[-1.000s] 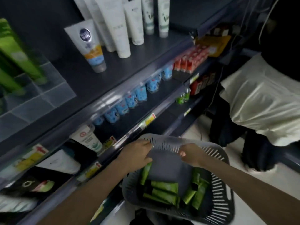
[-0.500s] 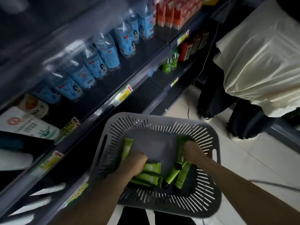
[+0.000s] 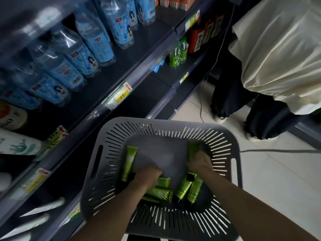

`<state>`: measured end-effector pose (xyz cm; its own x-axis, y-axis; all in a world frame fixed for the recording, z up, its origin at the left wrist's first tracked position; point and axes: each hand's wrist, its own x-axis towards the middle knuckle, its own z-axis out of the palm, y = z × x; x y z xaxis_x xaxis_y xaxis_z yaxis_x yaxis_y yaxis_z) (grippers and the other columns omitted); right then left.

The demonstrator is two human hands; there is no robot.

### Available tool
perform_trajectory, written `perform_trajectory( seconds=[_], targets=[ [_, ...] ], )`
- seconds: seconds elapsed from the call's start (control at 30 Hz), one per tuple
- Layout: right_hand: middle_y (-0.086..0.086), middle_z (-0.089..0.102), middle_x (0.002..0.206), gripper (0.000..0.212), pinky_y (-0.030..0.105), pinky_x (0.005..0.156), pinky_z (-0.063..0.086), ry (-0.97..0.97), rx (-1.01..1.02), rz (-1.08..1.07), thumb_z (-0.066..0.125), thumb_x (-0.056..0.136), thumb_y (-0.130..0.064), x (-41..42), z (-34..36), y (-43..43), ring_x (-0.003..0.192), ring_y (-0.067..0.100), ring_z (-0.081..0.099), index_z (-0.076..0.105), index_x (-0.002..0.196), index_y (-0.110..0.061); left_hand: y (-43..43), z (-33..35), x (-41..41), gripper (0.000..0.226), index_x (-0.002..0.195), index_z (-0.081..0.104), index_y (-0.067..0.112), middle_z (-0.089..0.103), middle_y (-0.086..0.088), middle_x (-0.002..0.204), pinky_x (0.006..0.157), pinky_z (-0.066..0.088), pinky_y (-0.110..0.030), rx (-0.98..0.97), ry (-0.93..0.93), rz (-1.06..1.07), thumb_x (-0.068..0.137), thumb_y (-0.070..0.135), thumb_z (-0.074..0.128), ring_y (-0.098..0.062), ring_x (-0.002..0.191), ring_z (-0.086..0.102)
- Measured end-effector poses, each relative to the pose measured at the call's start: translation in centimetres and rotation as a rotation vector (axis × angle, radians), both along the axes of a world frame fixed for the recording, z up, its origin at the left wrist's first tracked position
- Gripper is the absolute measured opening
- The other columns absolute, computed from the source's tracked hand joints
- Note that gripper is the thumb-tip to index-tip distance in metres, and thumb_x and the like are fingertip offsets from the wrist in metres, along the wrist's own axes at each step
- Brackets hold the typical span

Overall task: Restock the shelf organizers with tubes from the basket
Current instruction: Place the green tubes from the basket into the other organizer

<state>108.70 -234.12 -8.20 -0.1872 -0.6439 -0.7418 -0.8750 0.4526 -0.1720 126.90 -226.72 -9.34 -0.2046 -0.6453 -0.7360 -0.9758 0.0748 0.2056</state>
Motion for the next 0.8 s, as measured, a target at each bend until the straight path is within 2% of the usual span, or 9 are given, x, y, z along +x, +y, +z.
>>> perform_trajectory(
  seconds=[0.13,0.23,0.3,0.4,0.5,0.6,0.67,0.73,0.8],
  targets=[
    [0.016,0.067,0.112,0.028,0.027,0.075,0.049,-0.056,0.020,-0.018,0.065,0.079,-0.017,0.4,1.2,0.3,0.104,0.028,0.065,0.069,0.102,-0.001,-0.2,1.2,0.5,0.032,0.122,0.052,0.011,0.056,-0.014,0.128,0.097,0.044,-0.038,-0.068,0.029,0.163,0.091,0.011,0.050,-0.033,0.118,0.053],
    [0.011,0.066,0.079,0.010,0.023,0.059,0.044,-0.166,0.027,0.000,0.069,0.071,-0.017,1.0,2.5,0.6,0.076,0.024,0.067,0.064,0.067,-0.009,-0.6,3.0,1.4,0.037,0.128,0.051,0.012,0.055,-0.013,0.131,0.095,0.044,-0.032,-0.127,0.080,0.268,0.091,0.013,0.051,-0.030,0.120,0.052],
    [0.005,0.055,0.061,0.022,0.022,0.048,0.039,-0.230,0.045,-0.010,0.070,0.067,-0.016,1.6,3.6,0.7,0.054,0.019,0.055,0.053,0.054,-0.010,-0.8,4.6,2.1,0.037,0.127,0.051,0.011,0.055,-0.012,0.130,0.093,0.045,-0.033,-0.171,0.100,0.322,0.091,0.015,0.052,-0.030,0.118,0.052],
    [0.001,0.042,0.052,0.023,0.018,0.040,0.028,-0.282,0.036,-0.014,0.065,0.064,-0.010,2.7,5.9,0.4,0.044,0.013,0.040,0.047,0.050,-0.011,-1.4,7.6,3.2,0.027,0.117,0.054,0.012,0.061,-0.010,0.118,0.081,0.046,-0.030,-0.212,0.119,0.396,0.090,0.015,0.054,-0.028,0.107,0.057],
    [0.001,0.043,0.057,0.025,0.021,0.048,0.030,-0.359,0.045,-0.005,0.059,0.074,-0.007,4.2,8.9,-0.3,0.049,0.012,0.038,0.045,0.053,-0.013,-1.9,11.3,4.5,0.017,0.106,0.057,0.014,0.063,-0.005,0.103,0.071,0.039,-0.027,-0.273,0.144,0.444,0.089,0.017,0.056,-0.024,0.096,0.059],
    [0.005,0.052,0.066,0.021,0.023,0.057,0.037,-0.634,0.088,-0.077,0.053,0.082,-0.007,5.9,12.1,-0.6,0.057,0.015,0.047,0.051,0.062,-0.012,-2.4,15.4,6.1,0.005,0.091,0.056,0.014,0.061,-0.003,0.088,0.069,0.046,-0.031,-0.327,0.195,0.510,0.087,0.017,0.058,-0.022,0.086,0.060],
    [0.011,0.056,0.068,0.004,0.026,0.055,0.042,-0.860,0.140,-0.147,0.053,0.079,-0.005,6.8,14.9,-0.5,0.055,0.019,0.053,0.055,0.076,-0.005,-2.7,18.5,7.2,0.003,0.087,0.057,0.018,0.064,-0.003,0.087,0.069,0.049,-0.033,-0.385,0.262,0.556,0.085,0.020,0.058,-0.021,0.083,0.062],
    [0.012,0.057,0.075,0.008,0.028,0.056,0.048,-1.012,0.214,-0.100,0.053,0.086,0.000,7.4,17.8,-0.8,0.061,0.019,0.057,0.054,0.094,-0.001,-2.8,21.6,8.3,0.009,0.092,0.059,0.021,0.065,0.000,0.086,0.064,0.047,-0.030,-0.463,0.310,0.567,0.084,0.024,0.059,-0.018,0.080,0.063],
    [0.010,0.058,0.080,0.015,0.031,0.063,0.052,-1.105,0.232,-0.002,0.056,0.088,-0.001,8.1,20.8,-1.6,0.068,0.020,0.060,0.053,0.103,0.000,-2.9,24.8,9.4,0.013,0.091,0.060,0.013,0.065,-0.004,0.085,0.064,0.048,-0.033,-0.528,0.301,0.577,0.084,0.024,0.062,-0.020,0.079,0.062]
  ],
)
